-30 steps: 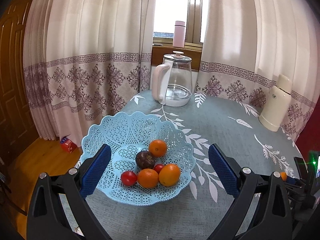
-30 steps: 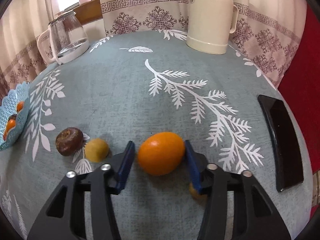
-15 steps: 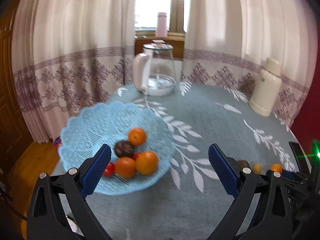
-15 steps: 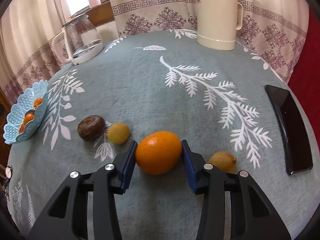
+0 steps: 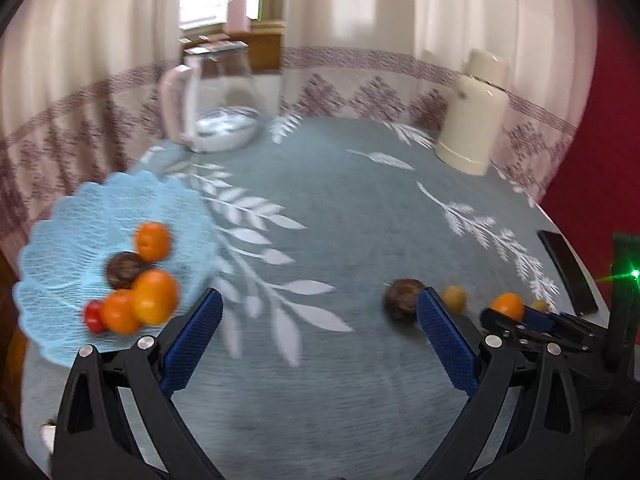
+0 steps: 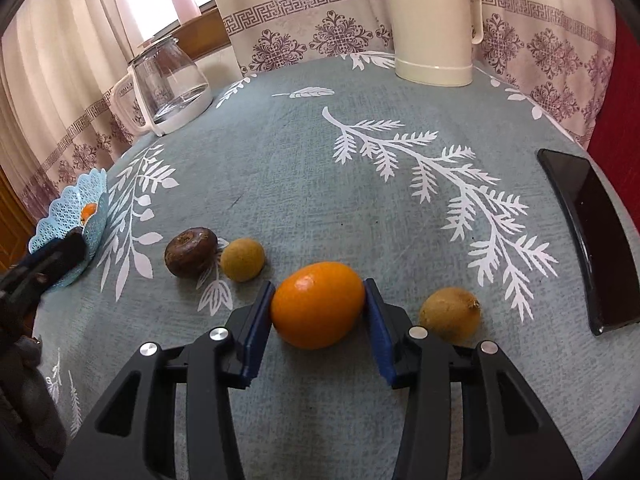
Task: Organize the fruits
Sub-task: 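Grasp an oval orange with the right tool while the left tool approaches the second brown fruit, then close the left tool around the second brown fruit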
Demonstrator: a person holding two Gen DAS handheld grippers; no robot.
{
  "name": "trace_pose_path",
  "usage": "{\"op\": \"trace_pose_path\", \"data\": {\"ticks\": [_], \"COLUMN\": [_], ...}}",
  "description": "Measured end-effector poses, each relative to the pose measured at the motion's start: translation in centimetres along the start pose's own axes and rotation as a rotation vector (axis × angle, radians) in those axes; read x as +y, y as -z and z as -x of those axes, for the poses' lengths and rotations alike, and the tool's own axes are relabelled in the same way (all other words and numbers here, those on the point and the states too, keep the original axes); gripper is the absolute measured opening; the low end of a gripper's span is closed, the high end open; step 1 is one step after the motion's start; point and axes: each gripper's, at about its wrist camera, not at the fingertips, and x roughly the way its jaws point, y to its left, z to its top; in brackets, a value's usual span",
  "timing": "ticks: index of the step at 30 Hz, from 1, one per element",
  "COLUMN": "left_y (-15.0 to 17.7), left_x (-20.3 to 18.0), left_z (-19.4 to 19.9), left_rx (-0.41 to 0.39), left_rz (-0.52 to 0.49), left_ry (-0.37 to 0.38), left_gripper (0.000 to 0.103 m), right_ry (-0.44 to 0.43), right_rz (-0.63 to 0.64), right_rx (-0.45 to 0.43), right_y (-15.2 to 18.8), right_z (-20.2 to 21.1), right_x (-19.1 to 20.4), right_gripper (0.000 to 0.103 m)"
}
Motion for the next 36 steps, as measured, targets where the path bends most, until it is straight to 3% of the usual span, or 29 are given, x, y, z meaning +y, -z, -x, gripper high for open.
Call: {"op": "trace_pose_path", "data": {"ticks": [8,16,21,36], "left_y": [0.2,0.4,0.2,0.4], "left_x": [-2.2,-3.4,-3.6,-3.7], "left_z": [-4.5,-7.1,-7.5,-7.4], "left_rx": [0.115,0.180,0.186,0.177], "left_rz": [-0.026,-0.028,-0.024,-0.007], "left_ry": [0.080,0.133,0.151,0.181], "left_gripper": [0.080,0.065,0.058,0.049], "right_ry": [-0.040,-0.054,-0.056,-0.056], "right_rz": [-0.029,-0.038,-0.040,-0.040], "right_rx": [-0.004,-0.005,-0.005,-0.005], "right_y": [0.0,0.0,0.0,0.0], "right_z": [0.0,0.0,0.0,0.0], "right_x": [-0.6,-0.7,-0.7,-0.7], "right_gripper": [0.046,0.046,0.046,0.046]}}
